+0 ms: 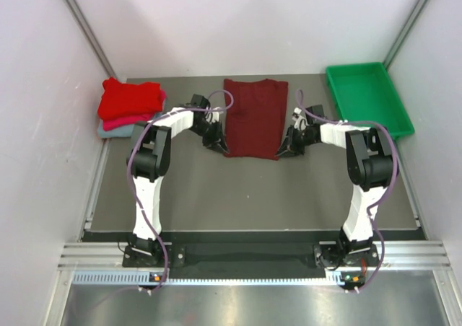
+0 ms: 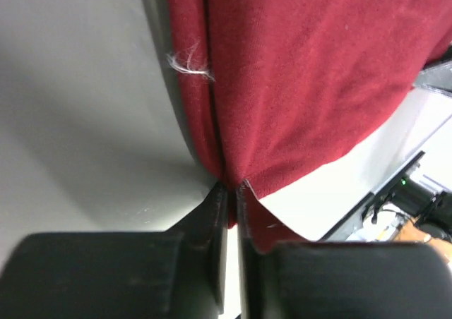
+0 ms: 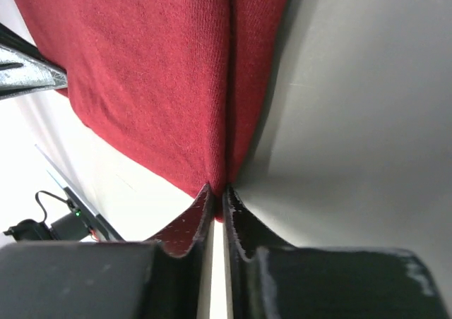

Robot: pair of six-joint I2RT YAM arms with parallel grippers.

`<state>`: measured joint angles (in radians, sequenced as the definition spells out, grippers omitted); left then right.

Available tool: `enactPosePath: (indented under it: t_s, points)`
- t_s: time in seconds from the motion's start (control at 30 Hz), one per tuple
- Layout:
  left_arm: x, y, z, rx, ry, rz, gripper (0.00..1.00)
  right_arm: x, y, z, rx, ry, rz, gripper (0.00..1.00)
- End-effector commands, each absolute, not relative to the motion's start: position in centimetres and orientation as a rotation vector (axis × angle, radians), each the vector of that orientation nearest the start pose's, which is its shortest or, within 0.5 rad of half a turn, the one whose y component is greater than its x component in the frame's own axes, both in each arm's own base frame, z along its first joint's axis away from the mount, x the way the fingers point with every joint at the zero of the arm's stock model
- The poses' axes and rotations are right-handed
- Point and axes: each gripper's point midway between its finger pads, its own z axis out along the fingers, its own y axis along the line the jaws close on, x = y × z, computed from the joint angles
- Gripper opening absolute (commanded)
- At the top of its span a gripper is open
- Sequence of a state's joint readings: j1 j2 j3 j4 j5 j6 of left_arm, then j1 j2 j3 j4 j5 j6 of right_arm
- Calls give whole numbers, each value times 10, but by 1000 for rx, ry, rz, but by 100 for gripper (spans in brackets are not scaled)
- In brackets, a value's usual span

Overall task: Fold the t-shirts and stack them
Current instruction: Fold the tshirt

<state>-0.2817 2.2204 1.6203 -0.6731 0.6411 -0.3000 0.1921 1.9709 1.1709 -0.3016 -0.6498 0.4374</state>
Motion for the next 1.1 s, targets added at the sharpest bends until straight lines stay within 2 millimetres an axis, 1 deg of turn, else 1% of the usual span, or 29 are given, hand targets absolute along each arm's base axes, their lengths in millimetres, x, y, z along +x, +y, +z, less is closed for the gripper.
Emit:
enactPosePath:
  t_s: [0.0,0.03,0.1,0.23,0.27,0.3,0.33,0.4,0.43,0.47,0.5,0.53,0.57,0.6,0.63,0.7,0.73,0.8,0.9,0.97,1.07]
  points:
    - [381,-234,11,130,2892,-1047,0,364,193,31,72,2687,1051,5]
    - [380,-235,14,133,2887,-1052,0,365,191,35,70,2676,1046,0]
    - [376,-237,22,148,2869,-1090,0,363,190,40,58,2667,1045,0]
    - [368,-241,40,149,2836,-1146,0,357,188,64,11,2633,1048,0]
    - [364,-242,48,161,2822,-1158,0,356,187,68,6,2629,1047,0]
    - [361,-243,52,171,2815,-1163,0,354,185,72,7,2622,1046,0]
    - [359,-243,61,186,2799,-1151,0,350,183,77,11,2613,1047,0]
    - [356,-244,69,210,2780,-1136,0,345,181,84,11,2599,1050,0]
    - [353,-244,73,234,2772,-1128,0,339,180,91,8,2585,1059,0]
    - [349,-247,83,262,2752,-1130,0,335,180,94,13,2584,1067,0]
    - [345,-248,87,279,2742,-1135,0,332,180,102,6,2566,1076,0]
    - [340,-250,98,303,2722,-1139,0,323,179,98,17,2582,1081,0]
    - [338,-252,103,323,2708,-1135,0,319,179,98,20,2581,1085,0]
    - [337,-251,107,347,2695,-1110,0,316,177,104,20,2567,1087,0]
    - [331,-251,118,375,2675,-1094,0,307,175,100,34,2583,1089,0]
    - [325,-251,126,419,2656,-1074,0,297,175,106,29,2573,1103,0]
    - [317,-249,133,429,2652,-1080,0,289,174,102,27,2586,1106,0]
    - [306,-246,139,433,2646,-1088,0,277,171,100,34,2591,1100,0]
    - [297,-243,145,449,2630,-1091,0,266,168,103,45,2572,1098,0]
    - [296,-241,149,461,2618,-1078,0,262,168,108,62,2567,1111,0]
    - [296,-240,155,485,2594,-1073,0,267,168,121,50,2532,1112,0]
